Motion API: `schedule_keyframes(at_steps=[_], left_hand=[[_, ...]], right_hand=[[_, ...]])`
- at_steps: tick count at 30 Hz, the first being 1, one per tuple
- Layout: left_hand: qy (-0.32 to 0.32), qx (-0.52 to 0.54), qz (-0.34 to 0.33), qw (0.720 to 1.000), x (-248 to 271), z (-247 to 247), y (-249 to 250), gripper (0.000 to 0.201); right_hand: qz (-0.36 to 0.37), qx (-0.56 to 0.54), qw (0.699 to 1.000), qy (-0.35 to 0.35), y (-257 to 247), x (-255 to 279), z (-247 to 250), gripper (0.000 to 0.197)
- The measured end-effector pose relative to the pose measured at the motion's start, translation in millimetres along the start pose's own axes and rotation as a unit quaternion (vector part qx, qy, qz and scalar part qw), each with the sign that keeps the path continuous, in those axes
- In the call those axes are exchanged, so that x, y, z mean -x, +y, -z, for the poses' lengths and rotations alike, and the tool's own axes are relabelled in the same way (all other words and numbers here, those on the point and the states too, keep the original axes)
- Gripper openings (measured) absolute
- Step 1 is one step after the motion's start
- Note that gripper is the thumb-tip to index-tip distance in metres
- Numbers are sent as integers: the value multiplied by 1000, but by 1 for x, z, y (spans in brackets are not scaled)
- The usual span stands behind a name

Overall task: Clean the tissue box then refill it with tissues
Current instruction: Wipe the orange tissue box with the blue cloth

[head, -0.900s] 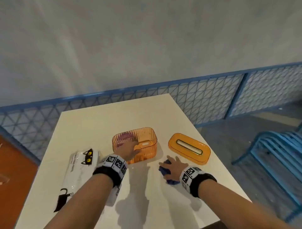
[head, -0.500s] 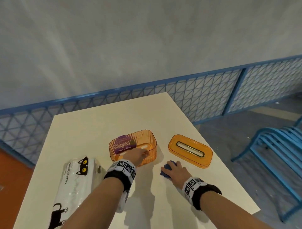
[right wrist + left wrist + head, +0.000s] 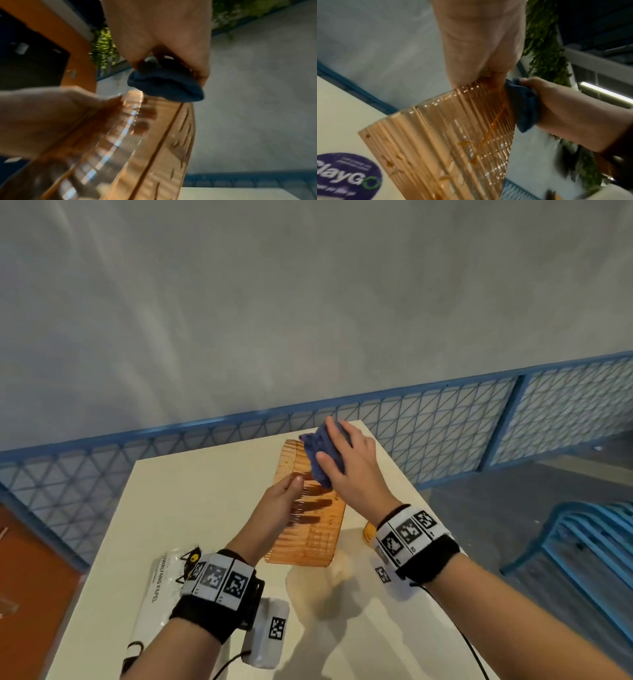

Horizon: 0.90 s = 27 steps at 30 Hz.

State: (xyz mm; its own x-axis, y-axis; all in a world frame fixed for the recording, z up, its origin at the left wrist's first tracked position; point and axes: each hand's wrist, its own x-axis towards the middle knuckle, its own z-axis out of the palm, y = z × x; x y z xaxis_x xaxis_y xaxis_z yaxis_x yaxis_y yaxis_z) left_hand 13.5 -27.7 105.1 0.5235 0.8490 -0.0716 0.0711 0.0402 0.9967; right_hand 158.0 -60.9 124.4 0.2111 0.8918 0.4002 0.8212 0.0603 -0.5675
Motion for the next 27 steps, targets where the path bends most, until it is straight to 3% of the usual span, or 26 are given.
schedule_keyframes(at_steps=[3, 10, 13, 16, 19, 24, 27], left_hand=[[35, 47, -26, 998, 5, -7, 10, 29], [69, 135, -31, 988, 17, -11, 16, 30], [64, 139, -34, 988, 22, -13, 17, 31], [50, 142, -47, 988, 25, -17, 26, 33], [55, 166, -69, 982, 24, -17, 37, 33], [97, 163, -81, 978, 24, -9, 39, 30], [102, 165, -58, 979, 28, -11, 33, 32]], right_hand=[[54, 96, 994, -15, -18, 10, -10, 65], [110, 176, 978, -11, -3, 90, -52, 53], [90, 200, 976, 0, -7, 69, -37, 58], [49, 146, 988, -4, -27, 19, 0, 57], [82, 157, 984, 27, -38, 3, 13, 54], [152, 236, 959, 39, -16, 79, -35, 52], [174, 258, 950, 25, -4, 91, -43, 49]])
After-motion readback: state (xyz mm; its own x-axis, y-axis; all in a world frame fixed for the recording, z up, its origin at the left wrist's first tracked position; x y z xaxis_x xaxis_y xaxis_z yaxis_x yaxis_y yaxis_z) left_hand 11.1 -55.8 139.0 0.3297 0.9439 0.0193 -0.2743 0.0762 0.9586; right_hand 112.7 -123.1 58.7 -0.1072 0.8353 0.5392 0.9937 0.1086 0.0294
